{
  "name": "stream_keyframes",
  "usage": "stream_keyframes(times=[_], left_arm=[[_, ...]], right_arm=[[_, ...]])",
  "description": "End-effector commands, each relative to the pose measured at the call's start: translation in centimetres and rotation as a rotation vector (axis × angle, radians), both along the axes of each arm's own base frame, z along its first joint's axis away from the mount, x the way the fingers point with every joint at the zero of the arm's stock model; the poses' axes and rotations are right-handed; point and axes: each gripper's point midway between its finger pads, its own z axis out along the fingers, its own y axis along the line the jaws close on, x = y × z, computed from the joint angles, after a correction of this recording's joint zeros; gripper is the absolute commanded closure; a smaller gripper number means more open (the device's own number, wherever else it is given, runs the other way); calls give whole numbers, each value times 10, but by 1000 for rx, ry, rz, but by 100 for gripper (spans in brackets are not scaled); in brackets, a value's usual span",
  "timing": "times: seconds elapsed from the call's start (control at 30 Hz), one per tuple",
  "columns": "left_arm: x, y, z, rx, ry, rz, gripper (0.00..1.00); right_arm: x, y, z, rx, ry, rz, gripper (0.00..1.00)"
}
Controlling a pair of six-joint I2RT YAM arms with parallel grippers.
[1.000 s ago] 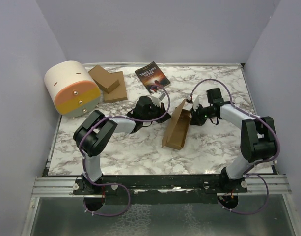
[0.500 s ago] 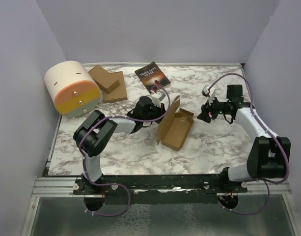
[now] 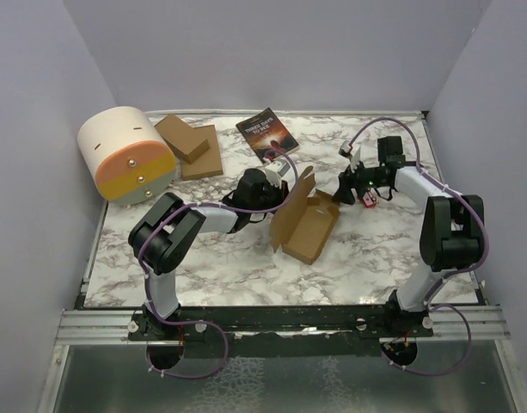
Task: Fold the paper box
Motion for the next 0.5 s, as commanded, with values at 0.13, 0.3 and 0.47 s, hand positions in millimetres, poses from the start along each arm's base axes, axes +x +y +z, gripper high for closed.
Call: stream_keyframes(times=[0.13,0.3,0.47], left_arm=[[3,-3,7,-12,-14,-4,95],[3,-3,7,-11,-14,-2,95],[5,-4,6,-10,-8,2,95]], right_arm=[[21,-3,-10,-81,-28,-46,56],[20,-4,-17,-108,-26,-41,76],[21,-2,0,-109,-107,-29,88]])
